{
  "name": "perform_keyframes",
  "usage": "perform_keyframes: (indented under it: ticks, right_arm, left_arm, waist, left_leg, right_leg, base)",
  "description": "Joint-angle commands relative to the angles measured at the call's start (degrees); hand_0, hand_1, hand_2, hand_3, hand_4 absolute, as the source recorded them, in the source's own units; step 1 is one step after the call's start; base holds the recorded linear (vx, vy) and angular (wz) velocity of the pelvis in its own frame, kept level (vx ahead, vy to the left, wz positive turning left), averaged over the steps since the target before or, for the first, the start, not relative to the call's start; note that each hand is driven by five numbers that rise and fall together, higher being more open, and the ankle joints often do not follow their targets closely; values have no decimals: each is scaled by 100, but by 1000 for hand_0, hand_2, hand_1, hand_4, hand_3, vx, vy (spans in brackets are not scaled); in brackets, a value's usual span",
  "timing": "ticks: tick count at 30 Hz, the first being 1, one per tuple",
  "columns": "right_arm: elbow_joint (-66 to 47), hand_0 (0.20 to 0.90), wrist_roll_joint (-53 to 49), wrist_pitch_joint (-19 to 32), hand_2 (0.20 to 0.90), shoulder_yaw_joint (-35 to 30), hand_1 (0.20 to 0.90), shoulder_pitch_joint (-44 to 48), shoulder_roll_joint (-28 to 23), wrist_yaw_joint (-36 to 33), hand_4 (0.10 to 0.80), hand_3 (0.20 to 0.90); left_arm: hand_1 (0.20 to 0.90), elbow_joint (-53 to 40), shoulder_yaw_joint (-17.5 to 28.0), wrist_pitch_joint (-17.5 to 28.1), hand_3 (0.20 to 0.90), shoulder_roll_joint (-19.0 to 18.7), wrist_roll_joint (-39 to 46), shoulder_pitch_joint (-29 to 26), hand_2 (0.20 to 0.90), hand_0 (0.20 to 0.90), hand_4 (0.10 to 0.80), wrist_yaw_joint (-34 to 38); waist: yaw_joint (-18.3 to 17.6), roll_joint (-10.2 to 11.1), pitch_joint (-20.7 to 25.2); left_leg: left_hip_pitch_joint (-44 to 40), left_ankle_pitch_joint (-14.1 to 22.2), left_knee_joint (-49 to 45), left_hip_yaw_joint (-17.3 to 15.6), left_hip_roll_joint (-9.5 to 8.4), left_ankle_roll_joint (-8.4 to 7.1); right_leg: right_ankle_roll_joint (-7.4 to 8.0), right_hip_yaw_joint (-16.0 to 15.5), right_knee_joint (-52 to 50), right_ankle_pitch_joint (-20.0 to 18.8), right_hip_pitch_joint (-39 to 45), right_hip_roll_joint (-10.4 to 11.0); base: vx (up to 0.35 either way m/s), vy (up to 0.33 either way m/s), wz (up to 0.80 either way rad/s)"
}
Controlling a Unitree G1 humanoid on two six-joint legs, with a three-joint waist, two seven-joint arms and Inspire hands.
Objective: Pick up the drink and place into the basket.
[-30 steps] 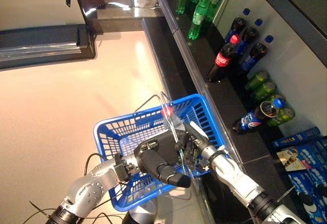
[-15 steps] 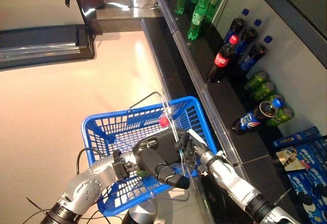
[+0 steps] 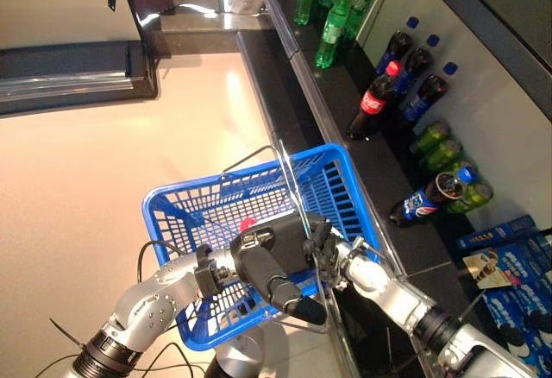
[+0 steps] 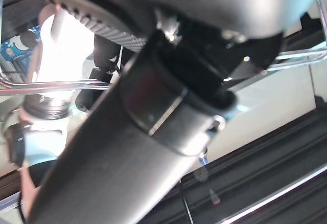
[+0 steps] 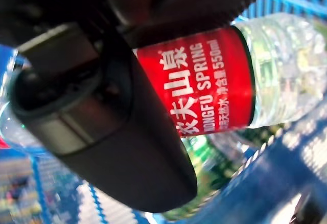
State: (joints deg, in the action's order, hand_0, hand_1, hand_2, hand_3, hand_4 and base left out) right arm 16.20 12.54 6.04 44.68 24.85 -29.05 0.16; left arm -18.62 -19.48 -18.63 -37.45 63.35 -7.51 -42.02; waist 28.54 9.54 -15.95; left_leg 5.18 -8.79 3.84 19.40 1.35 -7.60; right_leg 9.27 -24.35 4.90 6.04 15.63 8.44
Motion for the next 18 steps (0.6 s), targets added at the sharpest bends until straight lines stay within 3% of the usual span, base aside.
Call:
perform_keyframes:
  ticks: [1,18]
  right_arm:
    - [-915,300,282,522,300,261,300,813,-9,-194,100,200]
    - [-683,300,1076,509,300,887,300,1652,176,-226,100,200]
  left_arm:
    - [300,-1571,-324,742,200,718,1025,-877,300,300,100,-1223]
    - [300,-1568,-664,680,200,620,1173,-1304,300,300,100,-1490]
  waist:
    - [95,-48,1125]
    - [204,-40,1205]
  left_leg:
    - [-533,490,31,52,-107,224]
    - [-567,501,15,157,-170,241]
  right_leg:
    - [-351,132,-642,-446,-607,-121]
    - [-338,1,-682,-432,-559,-92]
  base:
    - [0,0,0]
    - [0,0,0]
